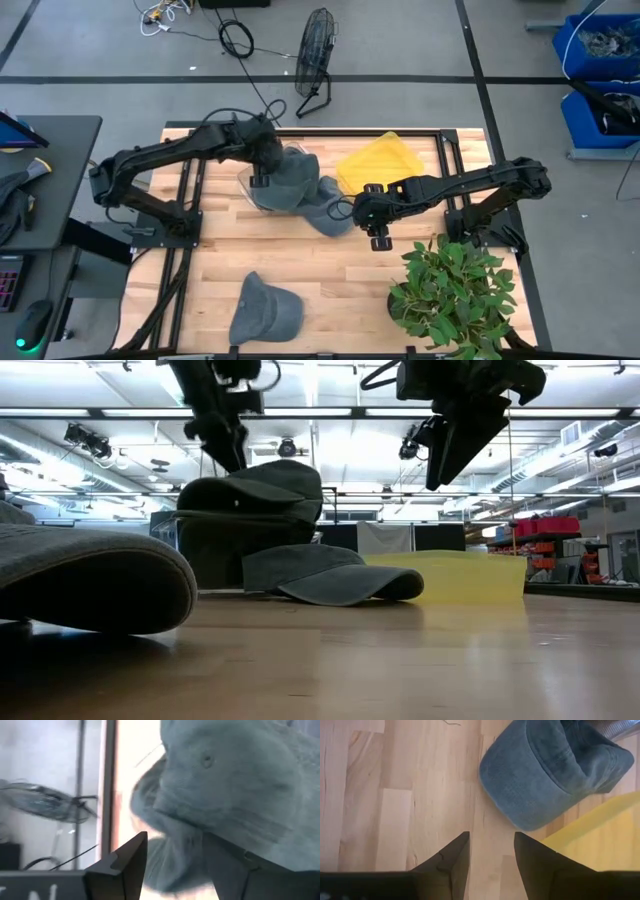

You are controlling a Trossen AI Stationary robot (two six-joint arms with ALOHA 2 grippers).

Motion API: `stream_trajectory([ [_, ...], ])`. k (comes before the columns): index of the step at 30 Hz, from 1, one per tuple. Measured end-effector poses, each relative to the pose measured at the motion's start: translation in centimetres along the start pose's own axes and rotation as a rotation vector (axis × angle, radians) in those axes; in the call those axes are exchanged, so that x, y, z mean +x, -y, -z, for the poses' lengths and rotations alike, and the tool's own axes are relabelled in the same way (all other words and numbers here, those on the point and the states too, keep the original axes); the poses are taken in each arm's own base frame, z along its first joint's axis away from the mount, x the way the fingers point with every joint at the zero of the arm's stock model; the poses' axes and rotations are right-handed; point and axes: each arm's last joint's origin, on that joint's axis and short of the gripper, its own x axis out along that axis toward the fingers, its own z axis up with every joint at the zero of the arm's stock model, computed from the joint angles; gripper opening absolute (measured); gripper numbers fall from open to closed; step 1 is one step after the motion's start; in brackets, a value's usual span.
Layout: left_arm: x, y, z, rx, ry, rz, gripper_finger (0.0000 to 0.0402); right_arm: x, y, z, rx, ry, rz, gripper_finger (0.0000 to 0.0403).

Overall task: Pick & Place hat
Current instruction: Put the black cap into the transparent bin

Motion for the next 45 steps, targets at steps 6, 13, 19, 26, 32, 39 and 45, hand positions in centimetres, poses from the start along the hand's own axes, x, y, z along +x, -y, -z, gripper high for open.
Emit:
stream_trajectory([
  [6, -4.8, 0.1, -1.2, -0.015, 0.049, -0.016, 0.0201, 0.0, 0.0, 0.0, 0.003, -0.001, 0.000, 0.0160],
  [13, -7.4, 3.0, -2.7, -0.105, 0.236, 0.199, 0.0187, 0.0, 0.0, 0.0, 0.003, 0.000, 0.000, 0.0160],
  [19, -3.4, 7.6, -3.0, -0.014, 0.257, 0.206, 0.0172, 0.0, 0.0, 0.0, 0.003, 0.003, 0.000, 0.0160],
  [26, -0.6, 12.0, -1.8, 0.062, 0.268, 0.113, 0.0170, 0.0, 0.0, -0.1, 0.000, 0.008, 0.000, 0.0160],
  [32, 0.1, 15.1, -0.4, 0.131, 0.226, -0.053, 0.0170, 0.0, 0.0, -0.1, 0.005, 0.015, 0.000, 0.0160],
  [39, 0.7, 17.4, 1.7, 0.211, 0.151, -0.402, 0.0168, 0.0, 0.0, -0.2, 0.008, 0.022, 0.000, 0.0160],
  [45, 0.6, 18.4, 2.5, 0.216, 0.148, -0.468, 0.0141, 0.0, 0.0, -0.4, 0.010, 0.044, 0.000, 0.0160],
])
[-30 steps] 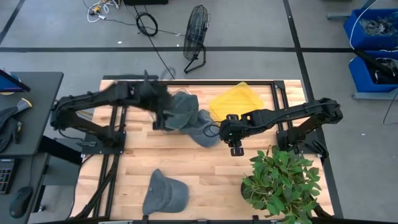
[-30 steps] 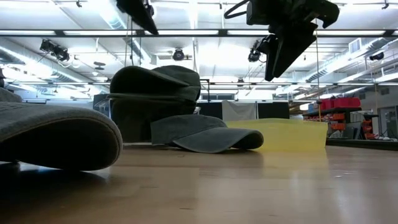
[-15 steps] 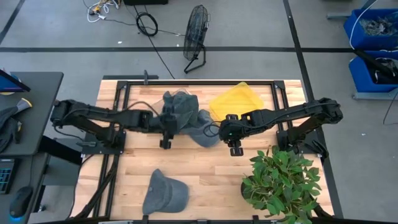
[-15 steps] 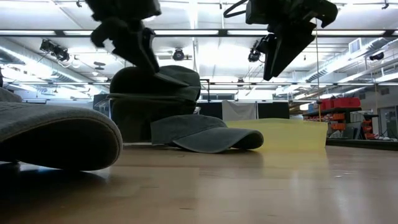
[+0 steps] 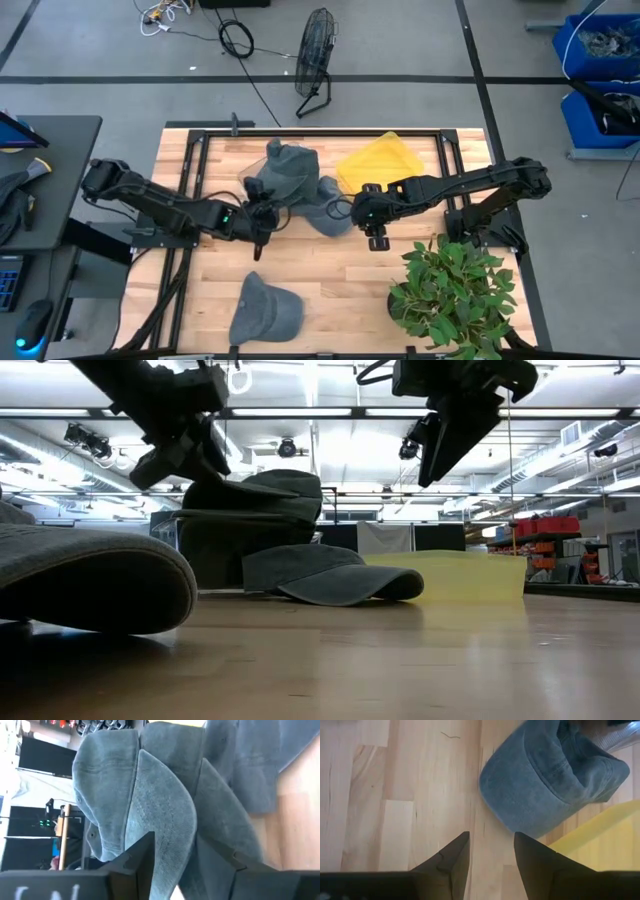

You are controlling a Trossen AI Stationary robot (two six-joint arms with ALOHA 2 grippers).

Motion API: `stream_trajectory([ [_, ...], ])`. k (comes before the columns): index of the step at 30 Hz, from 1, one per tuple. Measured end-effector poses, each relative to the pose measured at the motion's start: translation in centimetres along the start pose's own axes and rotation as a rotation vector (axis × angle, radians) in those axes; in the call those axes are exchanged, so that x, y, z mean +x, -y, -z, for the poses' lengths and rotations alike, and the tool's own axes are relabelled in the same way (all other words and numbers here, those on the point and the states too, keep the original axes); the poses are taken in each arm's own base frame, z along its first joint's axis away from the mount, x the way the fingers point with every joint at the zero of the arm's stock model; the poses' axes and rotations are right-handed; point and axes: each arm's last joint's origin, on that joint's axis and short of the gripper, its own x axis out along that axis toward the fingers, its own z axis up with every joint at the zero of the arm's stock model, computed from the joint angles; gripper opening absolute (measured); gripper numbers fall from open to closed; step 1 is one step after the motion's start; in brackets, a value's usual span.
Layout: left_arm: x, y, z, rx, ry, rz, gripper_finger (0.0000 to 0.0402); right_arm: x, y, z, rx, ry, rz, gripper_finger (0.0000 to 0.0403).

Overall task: Pick & Place hat
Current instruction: Put the black cap into the transparent bin

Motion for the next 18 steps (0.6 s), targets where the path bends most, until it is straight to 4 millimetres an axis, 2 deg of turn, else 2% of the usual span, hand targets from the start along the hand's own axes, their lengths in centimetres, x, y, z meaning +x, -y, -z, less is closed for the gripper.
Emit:
stream_trajectory([
  [7, -0.6, 0.7, 0.0, -0.064, 0.025, 0.108, 0.0096, 0.0, 0.0, 0.0, -0.001, 0.005, 0.000, 0.0160],
  [13, -0.9, 0.6, -0.3, -0.042, 0.046, 0.084, 0.0028, 0.0, 0.0, -0.1, -0.006, 0.007, 0.000, 0.0160],
  [15, -1.5, -0.3, -1.5, -0.057, 0.087, -0.015, 0.0008, 0.0, 0.0, -0.1, -0.009, 0.008, 0.000, 0.0160],
  [18, -1.4, -2.6, -2.9, -0.087, 0.096, -0.142, 0.0005, 0.0, 0.0, -0.2, -0.030, 0.017, 0.000, 0.0160],
])
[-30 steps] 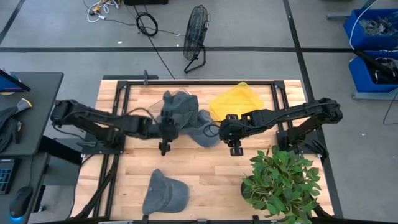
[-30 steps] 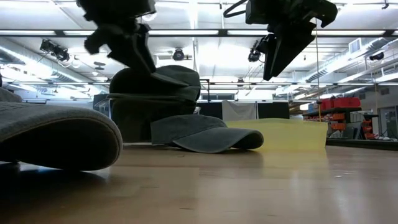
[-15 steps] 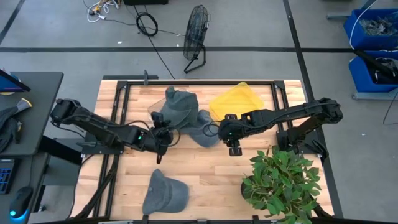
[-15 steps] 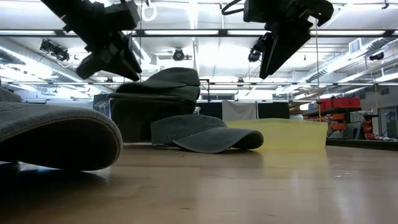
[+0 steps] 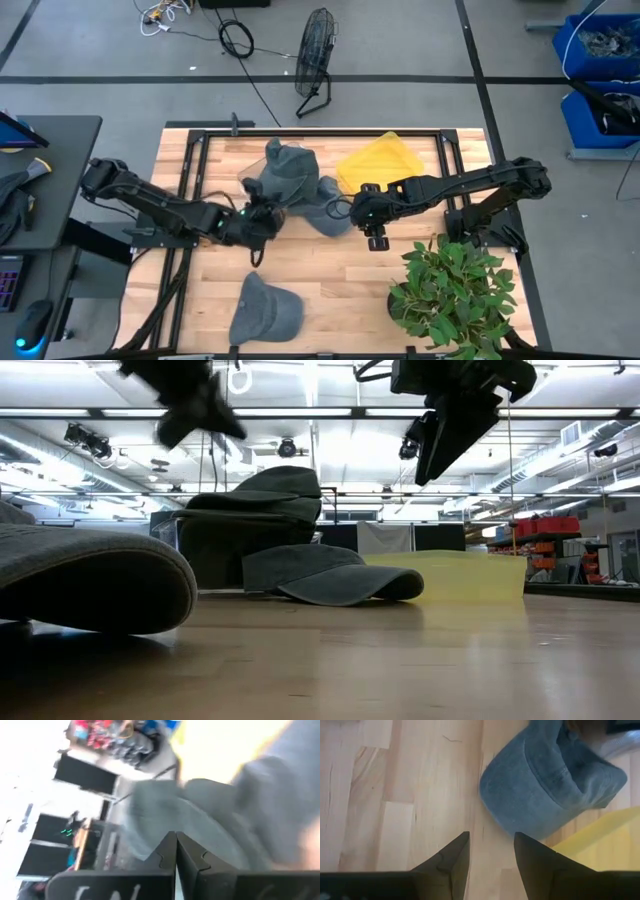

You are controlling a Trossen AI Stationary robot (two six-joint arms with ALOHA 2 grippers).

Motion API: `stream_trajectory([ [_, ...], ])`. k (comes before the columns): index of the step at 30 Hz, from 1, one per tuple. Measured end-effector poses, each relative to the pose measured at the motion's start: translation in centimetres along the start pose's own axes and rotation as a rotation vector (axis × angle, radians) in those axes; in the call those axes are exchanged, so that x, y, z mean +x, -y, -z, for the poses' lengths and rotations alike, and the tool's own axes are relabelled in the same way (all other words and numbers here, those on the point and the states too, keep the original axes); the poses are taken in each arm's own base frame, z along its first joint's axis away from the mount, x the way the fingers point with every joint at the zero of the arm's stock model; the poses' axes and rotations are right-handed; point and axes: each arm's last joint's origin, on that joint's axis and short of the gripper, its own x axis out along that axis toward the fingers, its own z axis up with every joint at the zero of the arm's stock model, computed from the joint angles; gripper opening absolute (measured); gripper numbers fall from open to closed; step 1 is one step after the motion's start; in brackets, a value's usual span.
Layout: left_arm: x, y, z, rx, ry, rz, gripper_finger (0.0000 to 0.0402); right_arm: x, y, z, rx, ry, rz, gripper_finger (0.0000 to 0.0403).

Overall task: Pick & Place hat
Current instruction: Put the black cap into the transparent bin

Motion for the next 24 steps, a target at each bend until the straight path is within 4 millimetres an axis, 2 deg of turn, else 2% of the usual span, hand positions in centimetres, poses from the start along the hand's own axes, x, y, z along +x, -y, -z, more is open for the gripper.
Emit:
stream_trajectory([
  [3, 2.5, -2.4, -0.5, -0.110, -0.020, 0.001, 0.0003, 0.0, 0.0, -0.3, -0.018, 0.030, 0.001, 0.0160],
  [7, 6.9, -5.4, 0.2, -0.255, 0.061, 0.174, 0.0003, 0.0, 0.0, -0.5, -0.059, 0.052, 0.003, 0.0160],
  [11, 10.0, -9.1, 1.2, -0.369, 0.187, 0.131, 0.0003, 0.0, 0.0, -0.5, -0.072, 0.051, 0.004, 0.0160],
  [14, 11.7, -11.6, 2.7, -0.437, 0.238, 0.109, 0.0003, 0.0, 0.0, -0.5, -0.072, 0.051, 0.004, 0.0160],
  [19, 13.5, -13.0, 5.2, -0.557, 0.230, 0.190, 0.0003, 0.0, 0.0, -0.5, -0.073, 0.052, 0.004, 0.0160],
  [21, 13.7, -13.3, 5.6, -0.575, 0.248, 0.222, 0.0003, 0.0, 0.0, -0.5, -0.082, 0.052, 0.004, 0.0160],
  [24, 14.3, -12.7, 5.7, -0.584, 0.261, 0.298, 0.0003, 0.0, 0.0, -0.5, -0.102, 0.054, 0.005, 0.0160],
])
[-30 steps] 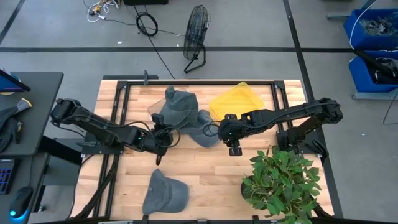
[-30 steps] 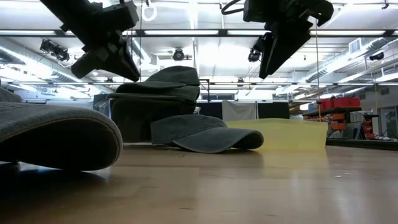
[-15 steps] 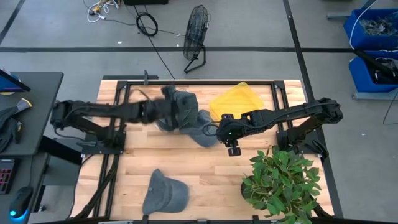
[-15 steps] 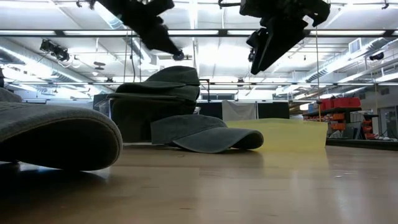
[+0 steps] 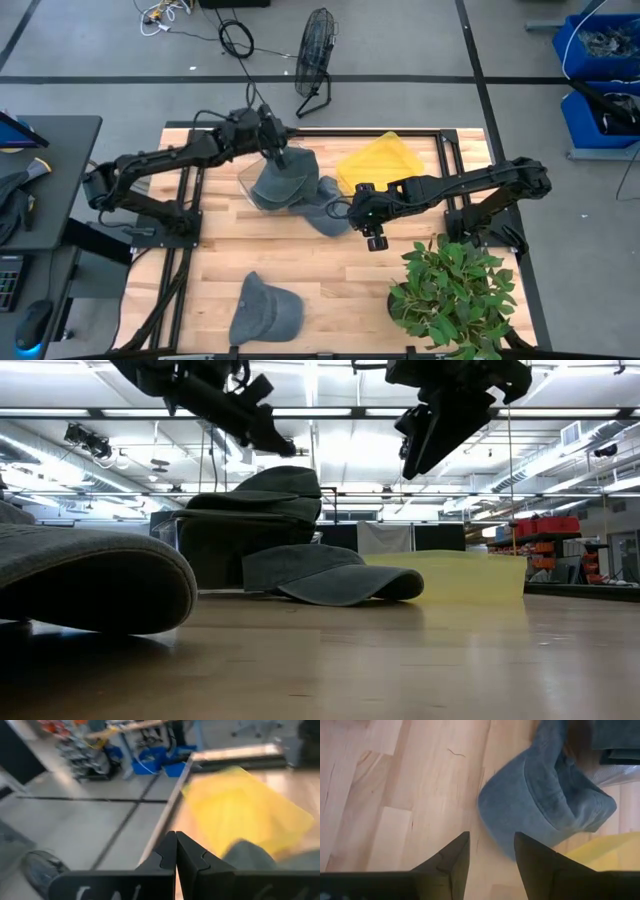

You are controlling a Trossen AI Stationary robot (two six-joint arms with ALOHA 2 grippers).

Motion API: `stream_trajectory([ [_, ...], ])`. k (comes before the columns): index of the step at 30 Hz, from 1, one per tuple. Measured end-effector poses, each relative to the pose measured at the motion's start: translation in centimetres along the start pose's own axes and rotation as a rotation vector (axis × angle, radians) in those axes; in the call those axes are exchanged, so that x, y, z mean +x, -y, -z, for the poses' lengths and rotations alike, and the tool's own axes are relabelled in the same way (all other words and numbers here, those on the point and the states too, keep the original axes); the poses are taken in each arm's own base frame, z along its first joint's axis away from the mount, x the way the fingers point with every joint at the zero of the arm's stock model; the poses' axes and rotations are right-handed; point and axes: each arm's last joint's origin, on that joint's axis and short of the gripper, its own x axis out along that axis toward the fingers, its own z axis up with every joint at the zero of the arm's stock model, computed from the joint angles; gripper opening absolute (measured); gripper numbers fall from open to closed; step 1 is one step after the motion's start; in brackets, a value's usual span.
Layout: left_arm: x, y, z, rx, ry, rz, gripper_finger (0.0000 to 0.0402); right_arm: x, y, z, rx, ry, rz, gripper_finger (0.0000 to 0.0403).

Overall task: Pick & Place hat
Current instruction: Put the black cap into the transparent bin

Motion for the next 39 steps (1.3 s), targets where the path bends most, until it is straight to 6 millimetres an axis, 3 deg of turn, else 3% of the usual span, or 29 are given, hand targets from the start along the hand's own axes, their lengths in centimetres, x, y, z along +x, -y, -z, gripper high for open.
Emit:
stream_trajectory([
  [7, 1.9, 2.0, 2.2, 0.015, -0.138, 0.114, 0.0003, 0.0, 0.0, -0.1, -0.011, 0.015, 0.002, 0.0160],
  [16, 1.3, 4.5, 1.8, 0.048, -0.181, 0.208, 0.0003, 0.0, 0.0, -0.2, -0.004, 0.018, 0.002, 0.0160],
  [23, -0.6, 5.8, 2.5, 0.043, -0.339, 0.289, 0.0003, 0.0, 0.1, -0.4, 0.007, 0.042, 0.006, 0.0160],
  [30, -2.8, 6.8, 1.1, 0.065, -0.292, 0.327, 0.0003, 0.6, 0.6, -1.9, -0.086, 0.172, 0.048, 0.0160],
  [35, -5.2, 7.2, -0.7, 0.034, -0.206, 0.287, 0.0003, 2.6, 1.3, -2.6, -0.046, 0.205, 0.068, 0.0149],
  [39, -7.0, 7.6, -1.6, 0.006, -0.169, 0.271, 0.0003, 5.4, 1.8, -3.0, -0.059, 0.196, 0.077, 0.0098],
])
